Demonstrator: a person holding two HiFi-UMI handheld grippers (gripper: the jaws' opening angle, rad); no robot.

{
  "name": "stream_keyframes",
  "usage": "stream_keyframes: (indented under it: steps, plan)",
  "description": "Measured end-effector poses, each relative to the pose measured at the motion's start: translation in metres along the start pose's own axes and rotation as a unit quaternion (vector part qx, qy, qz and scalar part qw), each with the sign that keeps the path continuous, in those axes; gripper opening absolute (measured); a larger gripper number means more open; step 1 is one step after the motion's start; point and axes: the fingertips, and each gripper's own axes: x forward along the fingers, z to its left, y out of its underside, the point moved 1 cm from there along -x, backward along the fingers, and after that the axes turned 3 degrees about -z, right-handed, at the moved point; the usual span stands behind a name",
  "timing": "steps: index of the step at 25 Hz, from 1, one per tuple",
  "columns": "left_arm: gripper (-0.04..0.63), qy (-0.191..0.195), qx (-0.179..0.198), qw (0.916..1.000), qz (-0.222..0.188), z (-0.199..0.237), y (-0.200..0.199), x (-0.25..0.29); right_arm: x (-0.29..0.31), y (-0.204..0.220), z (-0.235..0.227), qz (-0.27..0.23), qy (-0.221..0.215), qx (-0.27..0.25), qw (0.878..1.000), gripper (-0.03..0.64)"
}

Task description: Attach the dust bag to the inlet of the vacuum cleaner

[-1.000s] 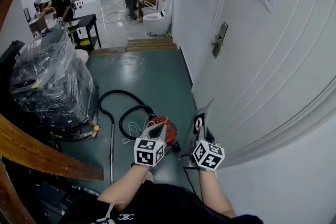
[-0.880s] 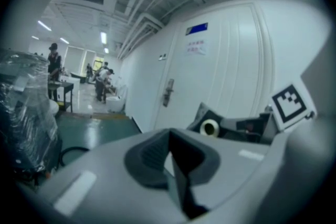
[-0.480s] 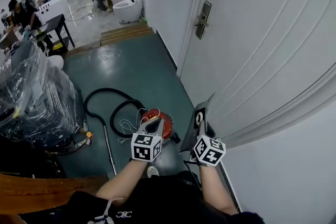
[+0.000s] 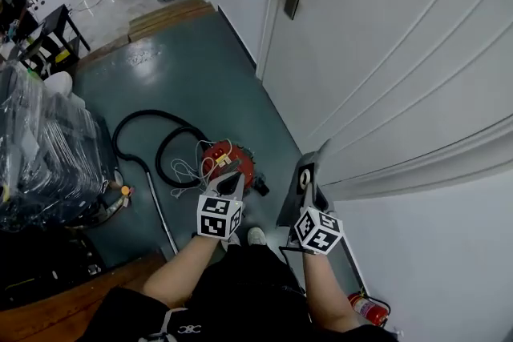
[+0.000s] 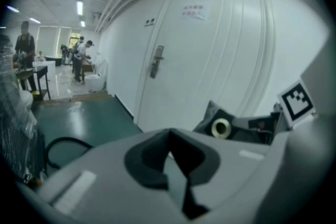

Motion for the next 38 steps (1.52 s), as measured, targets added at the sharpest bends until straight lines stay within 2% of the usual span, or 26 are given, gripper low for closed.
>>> stream_keyframes:
  steps: [5, 10, 15, 20, 24, 25, 29, 33, 35, 38]
  plan:
    - [-0.003, -0.009, 0.012, 0.9996, 0.025, 0.025, 0.031, 0.036, 0.039, 0.049, -0.021, 0.033, 0.010, 0.012, 0.999, 0.018]
    - [-0.003, -0.008, 0.034, 0.9972, 0.067, 0.047, 0.093, 0.076, 0.078, 0.113, -0.041, 0.062, 0.011, 0.027, 0.998, 0.018]
    - [-0.003, 0.003, 0.065, 0.9924, 0.105, 0.065, 0.155, 0.113, 0.112, 0.179, -0.053, 0.090, 0.021, 0.031, 0.995, 0.018]
    - [-0.002, 0.010, 0.116, 0.9829, 0.143, 0.088, 0.204, 0.143, 0.140, 0.236, -0.060, 0.112, 0.033, 0.046, 0.992, 0.018]
    - [0.006, 0.004, 0.125, 0.9777, 0.169, 0.112, 0.235, 0.160, 0.157, 0.280, -0.069, 0.131, 0.047, 0.058, 0.989, 0.018]
    - [0.076, 0.005, 0.126, 0.9766, 0.174, 0.118, 0.240, 0.166, 0.162, 0.289, -0.070, 0.135, 0.051, 0.059, 0.988, 0.018]
    - [0.125, 0.008, 0.161, 0.9674, 0.195, 0.142, 0.258, 0.186, 0.179, 0.320, -0.076, 0.152, 0.067, 0.062, 0.984, 0.018]
    - [0.238, 0.022, 0.195, 0.9512, 0.238, 0.163, 0.287, 0.204, 0.192, 0.347, -0.076, 0.169, 0.076, 0.077, 0.980, 0.018]
    - [0.253, 0.020, 0.198, 0.9462, 0.255, 0.174, 0.300, 0.210, 0.196, 0.357, -0.074, 0.176, 0.080, 0.083, 0.978, 0.018]
    - [0.253, 0.009, 0.176, 0.9466, 0.270, 0.186, 0.318, 0.218, 0.201, 0.368, -0.075, 0.183, 0.092, 0.101, 0.974, 0.018]
